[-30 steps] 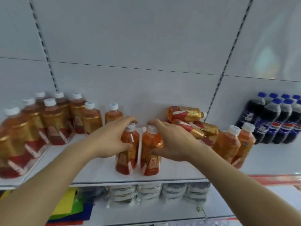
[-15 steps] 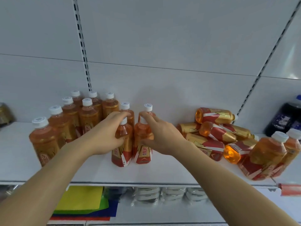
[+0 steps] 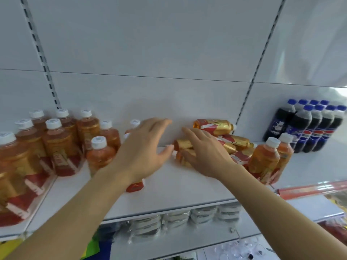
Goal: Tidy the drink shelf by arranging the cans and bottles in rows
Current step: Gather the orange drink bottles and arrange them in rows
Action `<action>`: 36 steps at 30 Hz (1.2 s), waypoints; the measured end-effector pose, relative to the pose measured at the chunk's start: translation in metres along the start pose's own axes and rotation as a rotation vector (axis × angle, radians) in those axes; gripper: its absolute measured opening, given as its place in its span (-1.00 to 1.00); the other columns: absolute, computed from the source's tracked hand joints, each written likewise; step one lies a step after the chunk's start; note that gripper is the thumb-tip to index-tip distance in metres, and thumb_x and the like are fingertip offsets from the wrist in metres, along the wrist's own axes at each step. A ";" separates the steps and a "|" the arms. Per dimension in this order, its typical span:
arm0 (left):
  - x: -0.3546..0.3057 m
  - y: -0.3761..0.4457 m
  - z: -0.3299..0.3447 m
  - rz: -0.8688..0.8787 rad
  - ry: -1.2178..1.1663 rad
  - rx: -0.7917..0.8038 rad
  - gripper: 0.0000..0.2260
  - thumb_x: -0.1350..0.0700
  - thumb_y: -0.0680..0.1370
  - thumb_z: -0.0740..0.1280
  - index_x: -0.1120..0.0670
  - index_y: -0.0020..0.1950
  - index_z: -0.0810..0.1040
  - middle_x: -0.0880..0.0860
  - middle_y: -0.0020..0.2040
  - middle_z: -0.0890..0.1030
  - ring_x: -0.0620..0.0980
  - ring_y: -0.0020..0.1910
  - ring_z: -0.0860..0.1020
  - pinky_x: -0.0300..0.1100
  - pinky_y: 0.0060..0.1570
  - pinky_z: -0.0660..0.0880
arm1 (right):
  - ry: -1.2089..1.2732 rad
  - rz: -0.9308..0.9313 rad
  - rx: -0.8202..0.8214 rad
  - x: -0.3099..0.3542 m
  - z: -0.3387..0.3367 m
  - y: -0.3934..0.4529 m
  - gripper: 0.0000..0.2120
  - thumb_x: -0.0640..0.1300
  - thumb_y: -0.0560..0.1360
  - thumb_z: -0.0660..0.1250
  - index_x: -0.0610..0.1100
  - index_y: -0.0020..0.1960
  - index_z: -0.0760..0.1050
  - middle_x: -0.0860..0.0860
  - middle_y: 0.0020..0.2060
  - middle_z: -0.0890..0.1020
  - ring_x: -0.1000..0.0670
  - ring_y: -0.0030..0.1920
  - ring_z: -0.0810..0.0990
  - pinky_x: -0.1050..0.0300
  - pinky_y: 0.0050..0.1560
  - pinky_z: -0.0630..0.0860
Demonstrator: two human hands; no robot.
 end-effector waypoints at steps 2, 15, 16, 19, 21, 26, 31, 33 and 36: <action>-0.014 0.010 0.038 -0.013 -0.053 0.103 -0.42 -0.13 0.56 0.36 0.04 0.56 0.43 0.02 0.46 0.51 0.05 0.47 0.43 -0.04 0.46 0.39 | -0.043 0.060 0.030 -0.035 -0.001 -0.009 -0.30 0.17 0.66 0.29 0.01 0.70 0.12 -0.02 0.56 0.40 -0.17 0.54 0.36 -0.12 0.43 0.43; 0.017 0.033 0.204 -0.167 0.248 0.593 -0.22 -0.26 0.56 0.40 -0.01 0.67 0.20 0.01 0.60 0.31 0.12 0.54 0.31 0.07 0.51 0.32 | -0.149 0.017 0.181 -0.127 -0.005 0.008 -0.29 0.13 0.66 0.30 0.03 0.71 0.09 -0.04 0.62 0.30 -0.14 0.64 0.19 -0.15 0.60 0.27; 0.019 0.032 0.207 -0.158 0.268 0.589 -0.23 -0.24 0.56 0.40 0.00 0.67 0.20 0.01 0.59 0.32 0.12 0.53 0.32 0.05 0.51 0.32 | -0.150 -0.009 0.200 -0.124 0.002 0.007 -0.29 0.13 0.66 0.30 0.03 0.71 0.10 -0.03 0.62 0.31 -0.14 0.64 0.19 -0.15 0.61 0.25; 0.020 0.036 0.208 -0.130 0.331 0.567 -0.23 -0.24 0.55 0.41 0.01 0.66 0.23 0.04 0.52 0.32 0.13 0.48 0.31 0.04 0.47 0.34 | -0.155 -0.034 0.215 -0.122 0.018 0.007 -0.33 0.10 0.68 0.26 0.04 0.71 0.10 -0.03 0.60 0.33 -0.15 0.63 0.20 -0.15 0.62 0.23; 0.021 0.038 0.205 -0.093 0.352 0.568 -0.26 -0.28 0.54 0.41 0.00 0.62 0.29 0.04 0.49 0.34 0.11 0.45 0.30 0.02 0.45 0.35 | -0.172 0.001 0.201 -0.127 0.018 0.014 -0.35 0.01 0.68 0.26 0.02 0.70 0.10 -0.05 0.58 0.36 -0.17 0.61 0.24 -0.15 0.58 0.27; 0.022 0.025 0.185 -0.088 0.312 0.677 -0.32 -0.35 0.52 0.39 -0.04 0.53 0.35 -0.02 0.49 0.43 0.05 0.45 0.40 -0.01 0.47 0.30 | -0.232 0.095 0.328 -0.142 0.027 0.031 -0.42 -0.05 0.61 0.32 -0.04 0.58 0.24 -0.09 0.42 0.52 -0.23 0.46 0.44 -0.18 0.42 0.48; 0.015 0.026 0.142 -0.116 0.273 0.707 -0.42 -0.39 0.43 0.45 -0.14 0.33 0.42 -0.14 0.18 0.53 -0.02 0.15 0.55 -0.04 0.09 0.49 | -0.253 0.127 0.554 -0.157 0.056 0.032 -0.39 0.08 0.56 0.43 -0.01 0.54 0.34 -0.10 0.36 0.53 -0.20 0.38 0.50 -0.15 0.31 0.56; 0.008 0.034 0.122 -0.085 0.290 0.675 -0.38 -0.38 0.42 0.47 -0.20 0.38 0.37 -0.16 0.20 0.46 -0.03 0.10 0.56 -0.04 -0.03 0.52 | -0.281 0.126 0.567 -0.160 0.062 0.034 -0.35 0.09 0.54 0.47 0.01 0.56 0.34 -0.10 0.36 0.51 -0.19 0.38 0.50 -0.14 0.31 0.57; 0.000 0.053 0.098 -0.027 0.370 0.648 -0.35 -0.42 0.40 0.46 -0.22 0.40 0.40 -0.16 0.21 0.46 -0.03 0.11 0.57 -0.04 -0.08 0.54 | -0.348 0.135 0.574 -0.164 0.068 0.037 -0.26 0.03 0.48 0.52 0.03 0.58 0.30 -0.09 0.36 0.51 -0.20 0.36 0.52 -0.16 0.27 0.61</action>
Point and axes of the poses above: each hand's wrist, its own y-axis towards the middle knuckle, its own z-axis out of the palm, x = y × z, the point moved 5 cm from there along y, towards the middle knuckle
